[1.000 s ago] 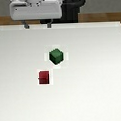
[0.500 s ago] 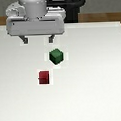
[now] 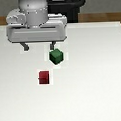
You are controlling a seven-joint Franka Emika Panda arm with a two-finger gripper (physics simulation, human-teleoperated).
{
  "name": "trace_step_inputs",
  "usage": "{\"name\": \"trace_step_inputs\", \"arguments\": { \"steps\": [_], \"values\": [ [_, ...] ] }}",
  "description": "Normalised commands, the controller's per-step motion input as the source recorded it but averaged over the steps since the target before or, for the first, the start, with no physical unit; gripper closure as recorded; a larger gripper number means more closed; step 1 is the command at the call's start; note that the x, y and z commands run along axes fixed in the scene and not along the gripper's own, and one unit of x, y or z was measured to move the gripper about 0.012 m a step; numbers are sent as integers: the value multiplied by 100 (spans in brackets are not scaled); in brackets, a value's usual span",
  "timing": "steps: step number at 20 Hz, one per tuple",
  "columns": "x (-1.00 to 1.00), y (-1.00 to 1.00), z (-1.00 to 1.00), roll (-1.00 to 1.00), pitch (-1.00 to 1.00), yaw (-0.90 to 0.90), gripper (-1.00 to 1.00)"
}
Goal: Place the red cube on top of the green cube.
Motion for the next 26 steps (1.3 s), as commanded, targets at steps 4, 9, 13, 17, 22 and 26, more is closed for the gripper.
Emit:
{"name": "trace_step_inputs", "arguments": {
  "steps": [4, 9, 13, 17, 22, 26],
  "values": [
    [0, 0, -100, 0, 0, 0, -100],
    [10, 0, -100, 0, 0, 0, -100],
    [0, 0, 0, 0, 0, 0, -100],
    [0, 0, -50, 0, 0, 0, -100],
    [20, 0, -20, 0, 0, 0, -100],
    [0, 0, 0, 0, 0, 0, 100]
  ]
}}
